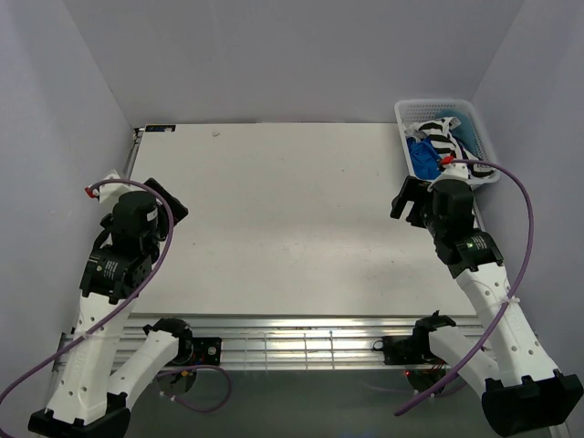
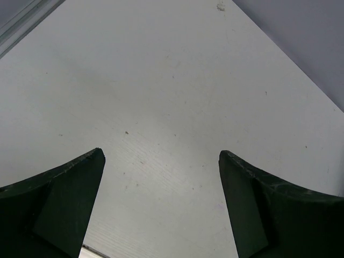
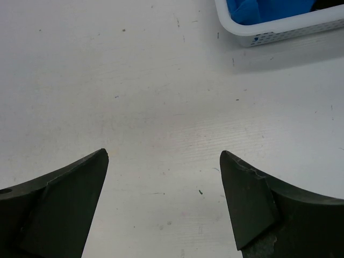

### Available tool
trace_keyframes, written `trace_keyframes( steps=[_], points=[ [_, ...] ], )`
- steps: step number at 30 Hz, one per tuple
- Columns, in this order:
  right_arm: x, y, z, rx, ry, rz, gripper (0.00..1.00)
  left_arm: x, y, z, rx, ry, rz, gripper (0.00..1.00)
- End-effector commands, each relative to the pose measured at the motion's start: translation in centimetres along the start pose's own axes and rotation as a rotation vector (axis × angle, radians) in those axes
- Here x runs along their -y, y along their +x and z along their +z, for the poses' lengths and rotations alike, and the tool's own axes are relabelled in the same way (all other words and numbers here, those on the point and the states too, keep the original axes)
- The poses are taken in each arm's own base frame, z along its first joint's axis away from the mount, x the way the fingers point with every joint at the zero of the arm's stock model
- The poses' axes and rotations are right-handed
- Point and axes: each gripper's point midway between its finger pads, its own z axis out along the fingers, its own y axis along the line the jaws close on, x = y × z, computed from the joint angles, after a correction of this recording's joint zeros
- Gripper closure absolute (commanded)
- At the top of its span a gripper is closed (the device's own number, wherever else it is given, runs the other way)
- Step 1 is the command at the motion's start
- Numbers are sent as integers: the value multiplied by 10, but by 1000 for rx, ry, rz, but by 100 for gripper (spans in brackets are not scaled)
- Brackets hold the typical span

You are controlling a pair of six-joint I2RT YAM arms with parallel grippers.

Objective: Fold and stack the tank tops

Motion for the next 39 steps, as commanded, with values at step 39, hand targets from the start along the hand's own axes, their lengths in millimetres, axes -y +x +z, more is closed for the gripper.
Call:
trace_keyframes(
  steps=[39],
  points=[
    [95,-191,275,165,449,-64,10,61,58,65,-218,135,56,2]
  ],
)
